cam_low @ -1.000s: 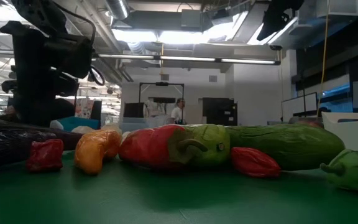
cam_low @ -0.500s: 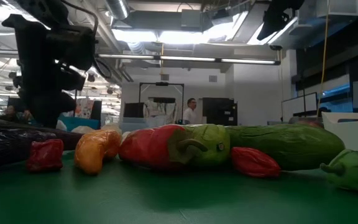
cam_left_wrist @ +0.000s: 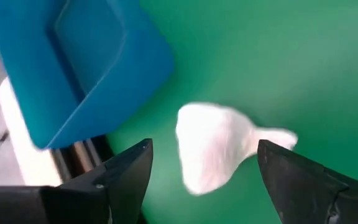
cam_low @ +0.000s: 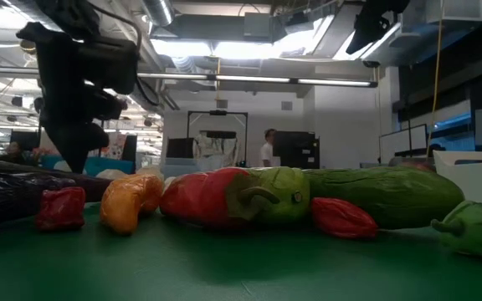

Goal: Sort produce into baskets
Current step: Put the white garlic into the transparent bin

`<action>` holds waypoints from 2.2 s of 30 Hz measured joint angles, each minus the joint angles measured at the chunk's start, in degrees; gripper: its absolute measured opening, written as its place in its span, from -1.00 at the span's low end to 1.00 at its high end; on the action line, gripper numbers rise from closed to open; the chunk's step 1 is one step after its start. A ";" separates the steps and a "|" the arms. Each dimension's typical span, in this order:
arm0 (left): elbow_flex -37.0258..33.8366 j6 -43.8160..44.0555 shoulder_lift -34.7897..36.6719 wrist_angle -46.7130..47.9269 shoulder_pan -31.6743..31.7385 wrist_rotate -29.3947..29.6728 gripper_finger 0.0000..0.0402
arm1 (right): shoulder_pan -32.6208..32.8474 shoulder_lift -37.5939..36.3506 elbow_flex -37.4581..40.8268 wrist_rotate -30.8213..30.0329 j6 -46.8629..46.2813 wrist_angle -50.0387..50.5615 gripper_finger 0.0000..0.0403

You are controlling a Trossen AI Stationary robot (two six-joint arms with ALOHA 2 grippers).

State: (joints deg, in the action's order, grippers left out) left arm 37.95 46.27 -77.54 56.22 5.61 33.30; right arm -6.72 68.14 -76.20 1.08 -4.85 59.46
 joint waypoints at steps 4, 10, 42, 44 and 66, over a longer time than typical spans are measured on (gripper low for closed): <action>0.00 -4.15 0.00 -5.20 1.84 -1.65 0.41 | 0.00 0.00 0.00 0.00 -0.01 0.00 0.66; -0.02 -4.29 -0.02 -3.98 3.67 -1.73 0.41 | 0.00 0.00 0.00 0.00 -0.01 0.32 0.66; -5.33 1.27 -0.09 -3.13 4.17 -6.36 -0.24 | 0.00 0.00 0.00 0.00 -1.08 0.57 0.66; -5.33 1.63 -0.09 -3.46 4.20 -6.24 -0.29 | 0.00 0.00 0.00 0.00 -1.10 0.58 0.66; 3.82 -0.02 -0.09 -7.16 -0.71 -5.69 -0.56 | 0.00 0.00 0.00 0.00 -0.99 0.49 0.66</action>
State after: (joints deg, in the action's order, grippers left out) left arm 41.78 46.25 -77.62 49.06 4.90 27.61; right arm -6.72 68.14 -76.20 1.08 -5.85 59.96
